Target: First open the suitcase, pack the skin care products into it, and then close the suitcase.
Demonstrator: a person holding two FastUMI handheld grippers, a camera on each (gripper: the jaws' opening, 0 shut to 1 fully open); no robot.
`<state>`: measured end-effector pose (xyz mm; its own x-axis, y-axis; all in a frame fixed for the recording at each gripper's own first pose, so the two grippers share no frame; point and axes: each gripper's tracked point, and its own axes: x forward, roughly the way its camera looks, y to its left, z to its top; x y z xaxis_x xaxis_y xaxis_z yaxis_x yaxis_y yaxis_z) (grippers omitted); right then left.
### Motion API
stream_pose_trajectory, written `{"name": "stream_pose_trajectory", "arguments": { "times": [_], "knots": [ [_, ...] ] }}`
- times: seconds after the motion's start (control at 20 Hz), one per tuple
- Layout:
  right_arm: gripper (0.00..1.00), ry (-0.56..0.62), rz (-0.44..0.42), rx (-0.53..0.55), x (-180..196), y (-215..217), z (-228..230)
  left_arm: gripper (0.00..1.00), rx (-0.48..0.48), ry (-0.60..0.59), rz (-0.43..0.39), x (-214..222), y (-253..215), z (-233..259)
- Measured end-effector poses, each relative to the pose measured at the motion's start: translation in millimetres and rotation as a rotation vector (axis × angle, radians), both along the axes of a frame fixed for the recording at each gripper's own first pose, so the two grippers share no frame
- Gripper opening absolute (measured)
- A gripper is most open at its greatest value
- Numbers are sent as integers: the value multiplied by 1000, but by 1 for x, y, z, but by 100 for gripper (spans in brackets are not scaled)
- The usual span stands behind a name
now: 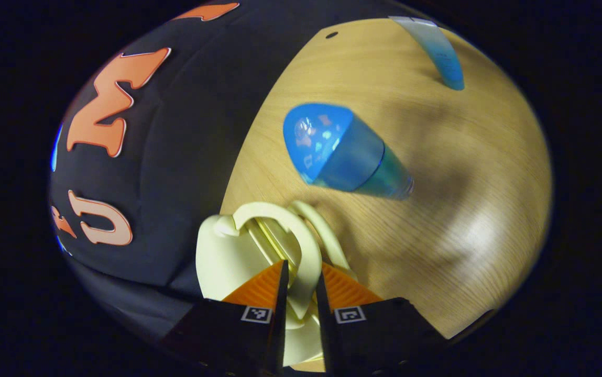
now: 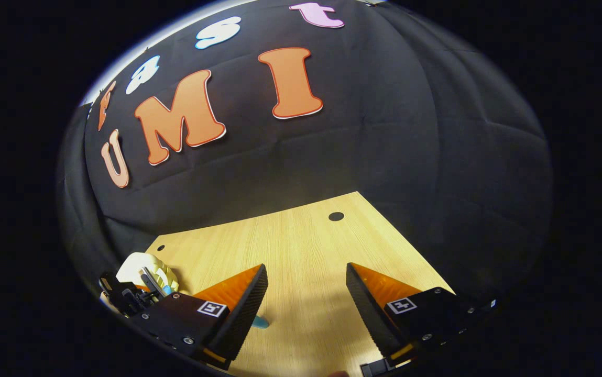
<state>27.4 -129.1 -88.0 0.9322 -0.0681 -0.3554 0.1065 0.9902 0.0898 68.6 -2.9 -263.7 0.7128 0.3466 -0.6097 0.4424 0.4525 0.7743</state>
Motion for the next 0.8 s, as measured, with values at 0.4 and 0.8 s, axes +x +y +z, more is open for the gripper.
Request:
{"name": "stream_pose_trajectory", "arguments": {
  "times": [0.4,0.8],
  "knots": [
    [95,-42,40,-21,-3,29,12,1,-262,-77,25,2,-13,41],
    [95,-90,70,-30,-2,92,26,1,-644,-247,122,0,2,41]
  ]
}}
